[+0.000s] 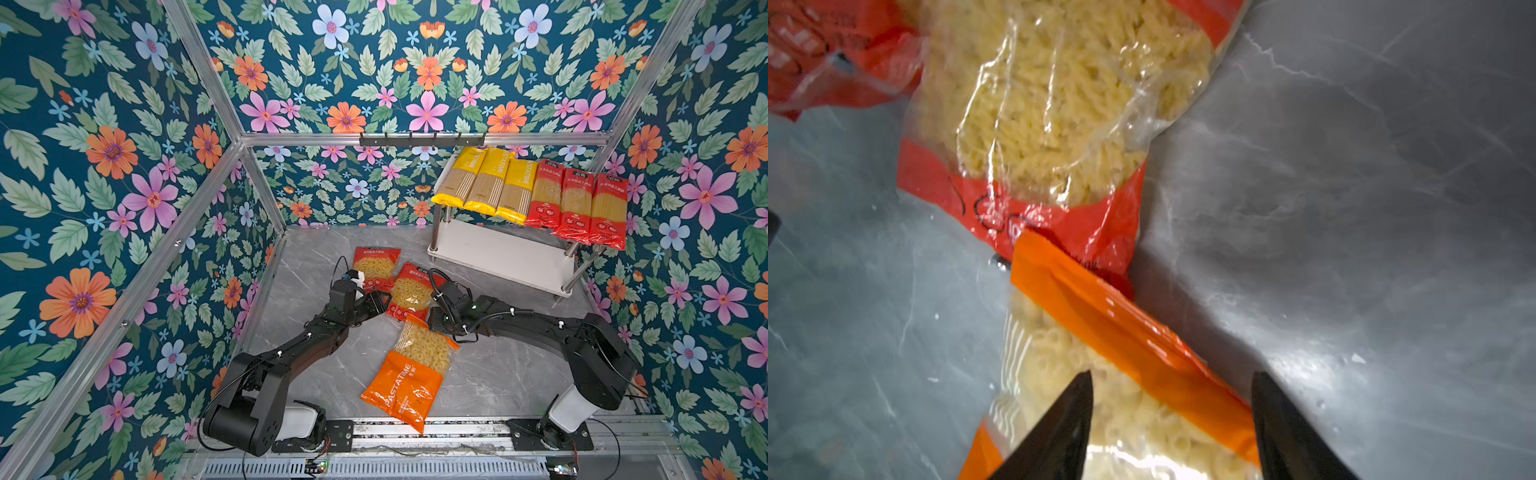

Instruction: Place and organize the pasta boxes and bags onto the shelf

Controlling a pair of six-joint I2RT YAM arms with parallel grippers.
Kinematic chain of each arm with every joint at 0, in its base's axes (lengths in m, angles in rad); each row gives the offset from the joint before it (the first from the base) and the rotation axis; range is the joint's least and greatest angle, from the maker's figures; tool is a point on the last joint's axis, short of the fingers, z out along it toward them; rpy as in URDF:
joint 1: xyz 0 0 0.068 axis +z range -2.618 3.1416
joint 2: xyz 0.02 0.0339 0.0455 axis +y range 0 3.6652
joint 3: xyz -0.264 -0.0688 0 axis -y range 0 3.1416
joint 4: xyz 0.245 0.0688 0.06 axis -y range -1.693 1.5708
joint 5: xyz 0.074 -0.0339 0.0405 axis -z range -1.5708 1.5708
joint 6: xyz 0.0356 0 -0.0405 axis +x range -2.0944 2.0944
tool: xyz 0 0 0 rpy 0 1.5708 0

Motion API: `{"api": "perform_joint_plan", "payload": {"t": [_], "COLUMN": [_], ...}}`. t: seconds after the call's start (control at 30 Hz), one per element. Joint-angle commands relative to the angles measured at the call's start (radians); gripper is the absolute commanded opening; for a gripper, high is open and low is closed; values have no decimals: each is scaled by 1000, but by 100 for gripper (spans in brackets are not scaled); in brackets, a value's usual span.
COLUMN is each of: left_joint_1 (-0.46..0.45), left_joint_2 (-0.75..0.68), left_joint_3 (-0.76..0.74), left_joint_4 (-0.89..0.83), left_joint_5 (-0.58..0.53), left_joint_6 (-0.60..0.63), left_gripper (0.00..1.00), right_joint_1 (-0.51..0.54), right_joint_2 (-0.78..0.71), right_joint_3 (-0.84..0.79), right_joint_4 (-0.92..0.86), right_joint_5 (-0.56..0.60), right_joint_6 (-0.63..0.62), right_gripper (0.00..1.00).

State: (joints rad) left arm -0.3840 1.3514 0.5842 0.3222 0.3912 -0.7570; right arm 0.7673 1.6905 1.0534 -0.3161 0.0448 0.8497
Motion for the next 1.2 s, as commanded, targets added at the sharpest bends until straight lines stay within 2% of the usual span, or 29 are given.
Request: {"api": "perform_joint_plan", "payload": {"t": [0.0,0.37,0.43,0.5,0.63,0.77,0.97,1.17], "left_joint_1": [-8,-25,-25,-26,-31,-49,-87,-126], "left_joint_2": [4,-16,-17,-18,-32,-31,3,54], "left_joint_3": [2,-21,-21,-20,-20,-4,39,58], "left_joint_4": [44,47,49,49,39,29,39,69], "left_joint_5": [-14,-24,-20,-16,-10,2,30,37], "left_joint_6": [-2,-8,-8,-7,10,36,55,56], "left_gripper": [61,61,61,61,60,61,61,61], "right_joint_1": [-31,-63,-62,-62,-77,-115,-170,-199], "right_joint_2": [48,231,252,257,213,166,76,11], "right_joint_3": [-4,129,147,157,136,116,81,45], "right_joint_4": [147,217,225,225,210,158,3,-88], "right_joint_5": [-58,-128,-137,-140,-131,-173,-185,-207], "right_joint_6": [94,124,125,121,82,-1,-169,-225], "right_gripper": [62,58,52,43,24,12,7,3]}}
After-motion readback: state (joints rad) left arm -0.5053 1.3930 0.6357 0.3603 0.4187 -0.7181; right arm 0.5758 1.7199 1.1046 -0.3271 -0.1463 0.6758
